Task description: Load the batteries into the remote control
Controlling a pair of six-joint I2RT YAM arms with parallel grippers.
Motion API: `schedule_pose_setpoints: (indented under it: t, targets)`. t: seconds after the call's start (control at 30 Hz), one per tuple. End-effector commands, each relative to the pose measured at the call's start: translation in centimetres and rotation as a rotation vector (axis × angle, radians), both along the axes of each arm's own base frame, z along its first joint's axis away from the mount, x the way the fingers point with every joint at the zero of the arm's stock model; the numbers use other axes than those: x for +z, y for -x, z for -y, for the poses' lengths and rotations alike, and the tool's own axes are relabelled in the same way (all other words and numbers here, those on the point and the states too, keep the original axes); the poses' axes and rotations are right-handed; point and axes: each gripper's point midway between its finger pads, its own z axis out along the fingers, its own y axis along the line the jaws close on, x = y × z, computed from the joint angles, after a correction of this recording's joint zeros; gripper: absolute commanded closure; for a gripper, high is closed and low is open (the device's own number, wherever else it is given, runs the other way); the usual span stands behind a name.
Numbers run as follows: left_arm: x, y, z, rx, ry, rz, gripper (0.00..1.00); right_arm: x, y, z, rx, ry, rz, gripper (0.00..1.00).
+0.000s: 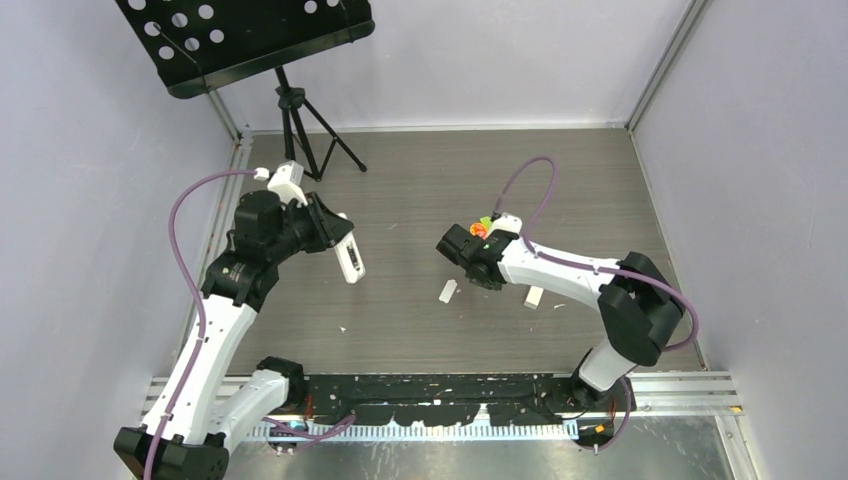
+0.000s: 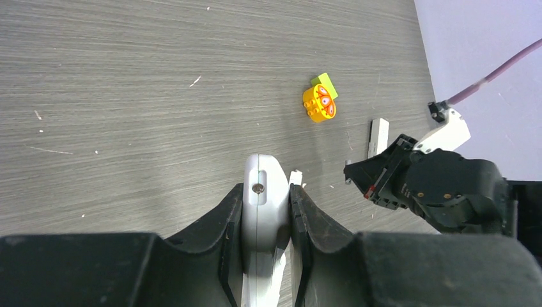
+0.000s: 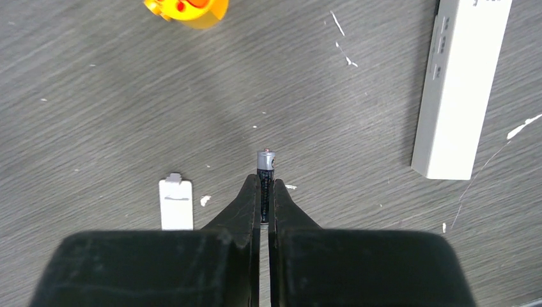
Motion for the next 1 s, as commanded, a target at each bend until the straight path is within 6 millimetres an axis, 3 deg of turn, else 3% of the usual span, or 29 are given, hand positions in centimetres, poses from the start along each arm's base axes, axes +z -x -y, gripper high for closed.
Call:
schedule_pose_setpoints:
  t: [0.0,0.13,0.27,0.4,0.57,0.7,0.83,0.97]
  targets:
    - [1.7,-0.5,0.5,-0.014,0.034,0.063,1.0,-1.5,0.3,-0.5,-0.087,-0.07,-0.03,1.0]
    - [1.6,-0.6,0.4,-0.01,0.033,0.061,1.0,-2.2,0.3,-1.2,-0.102,-0.106,-0.055,0.97]
    - [1.7,-0.6,0.4,-0.009,0.027,0.063,1.0,-1.8,0.1,-1.6,-0.069,-0.123,-0.056,0.71]
    - [1.2,-0.7,0.2,-0.001,0.017,0.053,1.0,0.3,-0.6,-1.6,0.005,-0.121,-0.015,0.6]
    - [0.7,-0.9,0.2,-0.001,0.011,0.04,1.0,3.3,-1.6,-0.9,0.137,-0.085,0.015,0.56]
    - [0.7,-0.9,0.2,-0.003,0.009,0.041,1.0,4.7,-2.3,-0.9,0.391,-0.001,0.021,0.58]
    - [0.6,-0.8,0.1,0.0,0.002,0.042,1.0,4.3,-1.6,-1.7,0.793,0.113,-0.025,0.6]
    - [0.7,-0.9,-0.1,0.005,-0.007,0.046,1.0,3.7,-2.1,-1.2,1.02,0.243,-0.007,0.6]
